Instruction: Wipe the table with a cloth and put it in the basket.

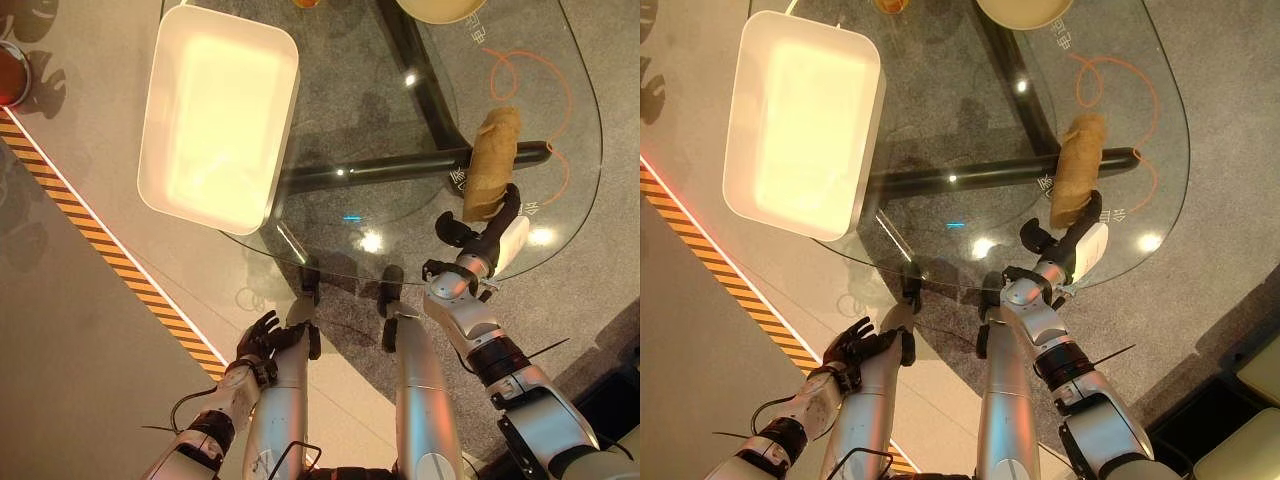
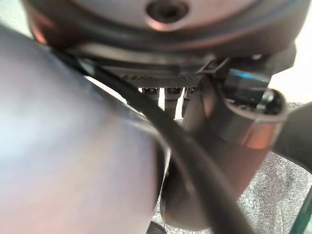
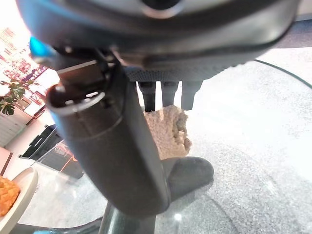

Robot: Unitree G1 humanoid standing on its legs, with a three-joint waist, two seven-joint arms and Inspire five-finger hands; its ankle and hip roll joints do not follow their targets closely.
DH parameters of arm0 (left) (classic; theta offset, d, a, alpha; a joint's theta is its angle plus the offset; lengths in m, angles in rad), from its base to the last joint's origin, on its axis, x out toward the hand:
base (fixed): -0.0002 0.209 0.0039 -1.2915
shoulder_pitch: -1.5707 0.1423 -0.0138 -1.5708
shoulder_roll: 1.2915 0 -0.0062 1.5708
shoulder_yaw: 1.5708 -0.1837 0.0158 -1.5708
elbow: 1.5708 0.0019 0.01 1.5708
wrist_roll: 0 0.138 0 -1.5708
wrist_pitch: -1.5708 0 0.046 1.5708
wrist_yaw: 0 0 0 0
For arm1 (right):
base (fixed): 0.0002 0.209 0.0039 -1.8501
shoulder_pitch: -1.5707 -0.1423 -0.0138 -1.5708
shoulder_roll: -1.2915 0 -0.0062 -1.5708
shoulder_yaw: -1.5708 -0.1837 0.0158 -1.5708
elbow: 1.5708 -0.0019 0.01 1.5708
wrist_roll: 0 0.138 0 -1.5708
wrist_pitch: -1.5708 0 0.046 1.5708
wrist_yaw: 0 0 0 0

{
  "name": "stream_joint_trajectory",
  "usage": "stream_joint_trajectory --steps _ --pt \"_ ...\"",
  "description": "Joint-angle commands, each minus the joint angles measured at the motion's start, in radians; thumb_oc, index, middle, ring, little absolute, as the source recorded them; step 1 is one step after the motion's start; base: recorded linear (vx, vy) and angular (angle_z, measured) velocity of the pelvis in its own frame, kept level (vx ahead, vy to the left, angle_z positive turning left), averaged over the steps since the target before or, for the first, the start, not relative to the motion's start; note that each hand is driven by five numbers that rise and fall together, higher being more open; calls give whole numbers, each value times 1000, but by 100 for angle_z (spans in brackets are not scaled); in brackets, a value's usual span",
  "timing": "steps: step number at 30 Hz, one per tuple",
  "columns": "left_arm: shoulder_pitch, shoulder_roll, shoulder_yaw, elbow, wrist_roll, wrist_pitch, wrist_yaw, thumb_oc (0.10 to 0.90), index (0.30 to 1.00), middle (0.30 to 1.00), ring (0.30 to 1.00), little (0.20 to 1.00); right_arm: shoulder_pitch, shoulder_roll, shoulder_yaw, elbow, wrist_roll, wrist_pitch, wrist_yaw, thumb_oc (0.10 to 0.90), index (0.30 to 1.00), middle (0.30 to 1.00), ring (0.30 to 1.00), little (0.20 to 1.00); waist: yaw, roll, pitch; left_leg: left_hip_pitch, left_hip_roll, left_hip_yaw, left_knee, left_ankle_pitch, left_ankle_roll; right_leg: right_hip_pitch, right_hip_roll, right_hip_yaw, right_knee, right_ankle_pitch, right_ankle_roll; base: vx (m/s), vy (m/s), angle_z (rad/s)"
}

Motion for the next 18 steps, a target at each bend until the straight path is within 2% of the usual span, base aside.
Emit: stream_joint_trajectory --steps 1,18 --pt "83 -70 -64 15 -15 24 18 800 900 900 900 900 -12 -32 -29 -46 12 -50 -116 800 900 900 900 900 -7 19 -11 -65 -74 29 179 -156 37 -7 38 -58 -187 154 -6 0 0 0" --pt "70 -70 -84 5 -10 45 25 800 900 900 900 900 -99 -66 -72 17 75 -93 -148 800 900 900 900 900 5 30 -11 -109 -74 18 196 -160 37 -58 37 -60 -165 156 -4 4 -5 2"
